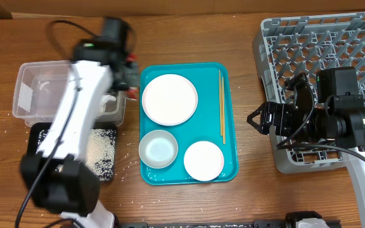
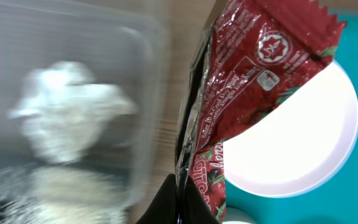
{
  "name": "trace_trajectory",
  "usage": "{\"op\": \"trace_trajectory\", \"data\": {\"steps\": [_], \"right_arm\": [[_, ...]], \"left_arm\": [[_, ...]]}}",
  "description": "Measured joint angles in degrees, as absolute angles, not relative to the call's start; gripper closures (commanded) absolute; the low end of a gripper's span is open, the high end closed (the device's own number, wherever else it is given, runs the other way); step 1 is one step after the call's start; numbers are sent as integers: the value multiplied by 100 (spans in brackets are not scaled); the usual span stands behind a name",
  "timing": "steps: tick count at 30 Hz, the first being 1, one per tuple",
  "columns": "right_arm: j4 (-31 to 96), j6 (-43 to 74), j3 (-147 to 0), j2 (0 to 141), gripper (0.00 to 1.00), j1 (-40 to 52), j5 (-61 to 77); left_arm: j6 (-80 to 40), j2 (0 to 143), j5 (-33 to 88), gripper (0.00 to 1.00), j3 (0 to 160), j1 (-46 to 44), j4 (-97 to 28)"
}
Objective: Sort waste into correct bins and load items into the dishwasher
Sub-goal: 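Pick the red wrapper off the plate and drop it in the clear bin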
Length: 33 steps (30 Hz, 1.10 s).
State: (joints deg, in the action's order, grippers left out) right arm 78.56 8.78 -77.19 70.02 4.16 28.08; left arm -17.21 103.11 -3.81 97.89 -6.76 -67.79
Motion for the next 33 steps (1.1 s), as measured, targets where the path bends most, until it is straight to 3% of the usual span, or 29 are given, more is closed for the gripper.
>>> {"op": "trace_trajectory", "data": {"steps": [4, 7, 9, 17, 25, 26, 33], "right_arm": [[7852, 878, -7719, 7002, 0, 419, 2805], [7850, 878, -7719, 7002, 0, 416, 2808], [7854, 880, -7719, 7002, 0, 416, 2805], [7856, 878, -7719, 7002, 0, 416, 2805], [7747, 878, -7719, 7002, 0, 419, 2571], [7725, 878, -7719, 7002, 0, 416, 2460], [7509, 878, -7719, 7002, 0, 416, 2119]], "left_arm": [[-1782, 10162, -480, 94, 9776, 108, -6735], [-1750, 10416, -475, 38, 9633, 486, -6646], [-1621, 10659, -440, 27, 9548, 561, -6641], [-1455, 10560, -176, 31, 9553, 480, -7006], [-1323, 8547, -108, 18, 9668, -285, -7714], [-1310, 8248, -102, 0, 9701, -447, -7828], [-1310, 7199, -62, 0, 9751, -908, -8453]]}}
